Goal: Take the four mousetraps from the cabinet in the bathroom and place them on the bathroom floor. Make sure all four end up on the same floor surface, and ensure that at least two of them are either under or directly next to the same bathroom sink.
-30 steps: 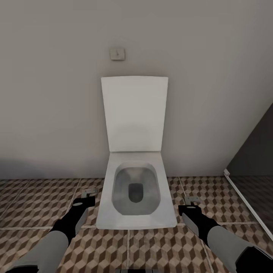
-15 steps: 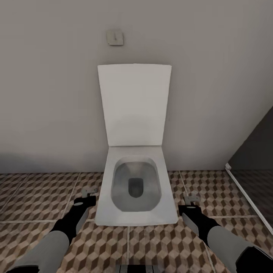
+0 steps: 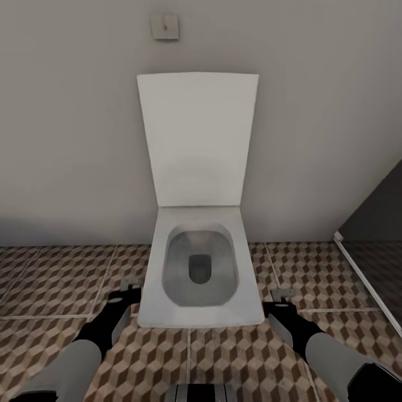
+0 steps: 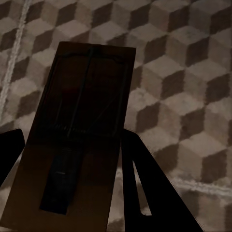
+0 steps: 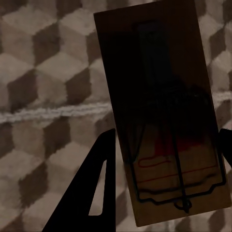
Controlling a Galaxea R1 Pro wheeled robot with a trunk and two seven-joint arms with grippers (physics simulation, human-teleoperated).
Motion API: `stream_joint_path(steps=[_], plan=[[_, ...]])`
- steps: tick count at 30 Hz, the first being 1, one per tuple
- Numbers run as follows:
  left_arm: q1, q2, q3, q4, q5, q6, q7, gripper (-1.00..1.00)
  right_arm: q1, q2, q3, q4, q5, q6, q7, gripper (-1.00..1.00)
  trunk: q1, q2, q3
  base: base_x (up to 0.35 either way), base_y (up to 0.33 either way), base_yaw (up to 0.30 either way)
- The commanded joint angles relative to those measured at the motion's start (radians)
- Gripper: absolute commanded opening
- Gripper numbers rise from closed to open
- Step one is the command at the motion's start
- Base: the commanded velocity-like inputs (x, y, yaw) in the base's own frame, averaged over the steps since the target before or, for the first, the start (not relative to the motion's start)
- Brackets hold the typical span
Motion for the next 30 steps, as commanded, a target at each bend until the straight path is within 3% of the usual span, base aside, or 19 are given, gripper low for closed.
stream_joint_path(steps=[1,8,16,30], plan=[[0.000,0.000,0.000,-0.002,0.003,0.005,0.003,-1.00,-0.001,-0.002,0.008,-0.003,-0.007,0.006,-0.004,-1.00,0.000,-0.001,-0.005,0.000,0.000,0.000],[0.000,0.002,-0.001,-0.002,0.003,0.007,0.003,-1.00,-0.003,-0.001,0.008,-0.003,-0.003,0.001,-0.011,-1.00,0.003,-0.002,-0.032,0.000,0.000,0.000],[0.000,0.002,0.002,0.001,0.004,0.013,0.002,-1.00,-0.081,0.008,0.008,0.038,-0.006,0.000,-0.008,-1.00,0.007,-0.004,-0.063,0.000,0.000,0.000],[0.000,0.002,-0.001,-0.001,0.004,0.007,0.002,-1.00,-0.150,0.005,0.007,0.055,-0.008,-0.006,0.006,-1.00,0.013,-0.007,-0.117,0.000,0.000,0.000]])
